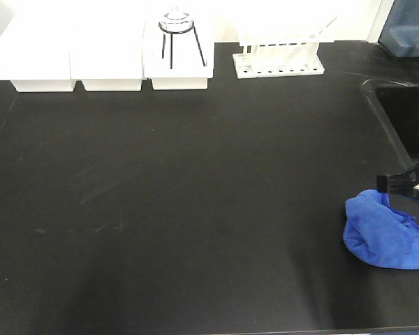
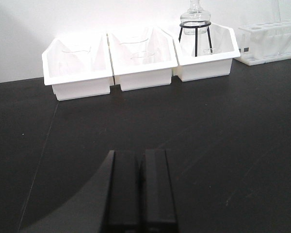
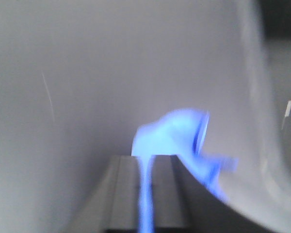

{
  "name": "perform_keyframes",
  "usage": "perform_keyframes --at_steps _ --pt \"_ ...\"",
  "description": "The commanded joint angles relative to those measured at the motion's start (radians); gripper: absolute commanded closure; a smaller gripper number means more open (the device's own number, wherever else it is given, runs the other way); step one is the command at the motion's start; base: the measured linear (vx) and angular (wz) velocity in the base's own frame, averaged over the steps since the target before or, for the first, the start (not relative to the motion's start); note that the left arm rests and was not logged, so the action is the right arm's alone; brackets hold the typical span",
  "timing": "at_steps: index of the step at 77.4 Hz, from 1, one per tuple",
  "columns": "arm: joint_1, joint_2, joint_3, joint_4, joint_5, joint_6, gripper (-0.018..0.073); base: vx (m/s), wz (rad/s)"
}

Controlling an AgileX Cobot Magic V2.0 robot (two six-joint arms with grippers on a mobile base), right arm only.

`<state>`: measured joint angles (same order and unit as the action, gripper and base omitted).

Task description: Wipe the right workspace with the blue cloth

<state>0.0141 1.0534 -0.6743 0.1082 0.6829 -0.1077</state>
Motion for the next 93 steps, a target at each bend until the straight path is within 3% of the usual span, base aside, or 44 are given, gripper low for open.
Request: perform_keyframes --at_steps 1,12,19,63,74,81,93 --pt "0.0 0.015 -0.038 -0.012 -0.03 -0.008 0.0182 0.0 0.0" --pt "0.0 0.057 -0.038 -0.037 0.009 -0.008 0.0022 0.0 0.0" --pt "0.0 0.096 -0.036 -0.07 0.03 0.0 -0.002 0.0 0.0" --pt "0.0 0.431 -0.036 -0.108 -0.068 0.004 0.0021 0.0 0.0" --pt "0.0 0.483 -0.036 -0.108 -0.089 0.004 0.0097 0.0 0.0" --pt "0.0 0.511 -0.036 -0.108 -0.093 0.004 0.0209 0.0 0.0" --pt "0.0 0.498 -0.036 -0.102 -0.073 -0.009 0.0558 0.0 0.0"
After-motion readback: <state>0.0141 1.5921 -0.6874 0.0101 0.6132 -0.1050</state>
